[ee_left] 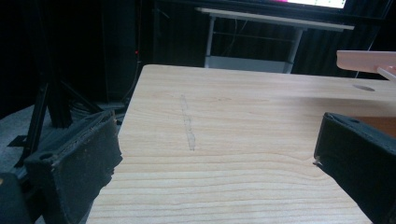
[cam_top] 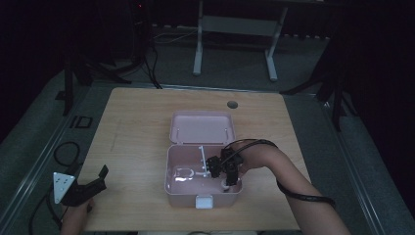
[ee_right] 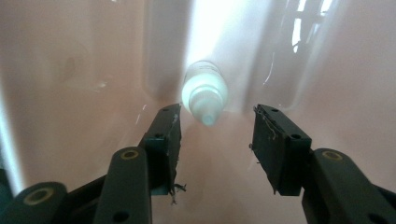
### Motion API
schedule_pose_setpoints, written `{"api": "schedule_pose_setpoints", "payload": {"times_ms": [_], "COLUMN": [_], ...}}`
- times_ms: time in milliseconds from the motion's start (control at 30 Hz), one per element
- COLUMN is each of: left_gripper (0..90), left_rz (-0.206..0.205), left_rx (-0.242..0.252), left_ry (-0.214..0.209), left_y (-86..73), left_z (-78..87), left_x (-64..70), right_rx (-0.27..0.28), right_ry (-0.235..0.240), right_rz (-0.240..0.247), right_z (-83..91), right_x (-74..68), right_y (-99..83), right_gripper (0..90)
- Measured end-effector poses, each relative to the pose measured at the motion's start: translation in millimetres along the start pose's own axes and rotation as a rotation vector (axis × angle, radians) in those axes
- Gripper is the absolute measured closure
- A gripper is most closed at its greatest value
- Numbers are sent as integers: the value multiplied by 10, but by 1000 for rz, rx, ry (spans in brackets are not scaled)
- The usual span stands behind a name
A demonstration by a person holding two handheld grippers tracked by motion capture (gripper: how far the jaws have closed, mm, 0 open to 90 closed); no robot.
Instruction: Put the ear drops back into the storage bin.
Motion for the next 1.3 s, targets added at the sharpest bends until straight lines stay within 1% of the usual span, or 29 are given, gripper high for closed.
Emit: {"api": "schedule_pose_setpoints", "payload": {"times_ms": [267, 300, 333, 367, 467, 533, 567, 600, 633, 667, 700, 733, 767, 833, 900, 967, 1000, 1033, 1067, 1100, 1133, 1167, 1233, 1300], "left_gripper": [5, 4, 4, 4, 5, 4, 5, 5, 5, 5, 4, 4, 5, 5, 4, 4, 4, 4, 4, 4, 4, 4, 5, 5], "left_rz": [1, 1, 0, 1, 3, 4, 5, 5, 4, 4, 5, 5, 5, 4, 6, 7, 6, 5, 5, 5, 4, 5, 4, 5], "left_rx": [0, 0, 0, 0, 0, -1, -2, -2, -2, 0, 0, 0, 0, -1, -3, -3, -3, -3, -2, -2, -2, -2, -4, -4], "left_ry": [1, 1, 1, 1, 0, 0, 0, 0, -1, -1, -1, -1, -1, 0, 0, 0, 0, 0, 0, 0, 0, 1, 0, 0], "left_y": [0, 0, 0, 1, 1, 1, 1, 1, 1, 1, 1, 1, 0, 1, 1, 1, 1, 1, 1, 1, 0, 0, 1, 1], "left_z": [-1, -1, -1, -1, 0, -1, -1, -1, 0, 0, 0, 0, 0, 0, -1, -2, -2, -1, -1, -1, 0, -1, -1, 0], "left_x": [0, 0, 0, 0, 0, -1, -3, -3, -3, -1, 0, 0, 1, 0, -3, -2, -2, -2, -1, -1, 0, -1, -3, -3], "right_rx": [81, 86, 86, 95, 121, 144, 154, 154, 172, 172, 172, 172, 172, 178, 188, 190, 190, 220, 236, 236, 253, 257, 262, 251], "right_ry": [-60, -70, -70, -90, -118, -134, -149, -149, -170, -173, -174, -174, -181, -183, -187, -184, -184, -182, -178, -178, -180, -186, -189, -190], "right_rz": [-36, -41, -41, -50, -61, -80, -78, -78, -97, -111, -123, -123, -155, -172, -193, -194, -194, -197, -206, -206, -218, -233, -247, -265], "right_z": [246, 272, 272, 328, 409, 481, 507, 507, 557, 573, 581, 581, 598, 601, 595, 573, 573, 553, 552, 552, 547, 528, 500, 452], "right_x": [-24, -29, -29, -39, -64, -94, -106, -106, -120, -122, -125, -125, -134, -144, -153, -176, -176, -192, -192, -192, -191, -196, -196, -197], "right_y": [-88, -101, -101, -137, -196, -255, -281, -281, -338, -373, -398, -398, -479, -540, -607, -669, -669, -730, -751, -751, -788, -849, -898, -961], "right_gripper": [418, 404, 404, 391, 375, 367, 344, 344, 316, 305, 298, 298, 292, 275, 219, 177, 177, 141, 142, 142, 138, 136, 137, 136]}}
Point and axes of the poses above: each handheld gripper's, and its own axes: z roughly backward along the jaws, y roughly out of its top, x roughly to its right, the point moved 4 cm from there along -z, roughly forward along the jaws, and after that the axes turned 13 degrees about z, right-handed, at the moved point
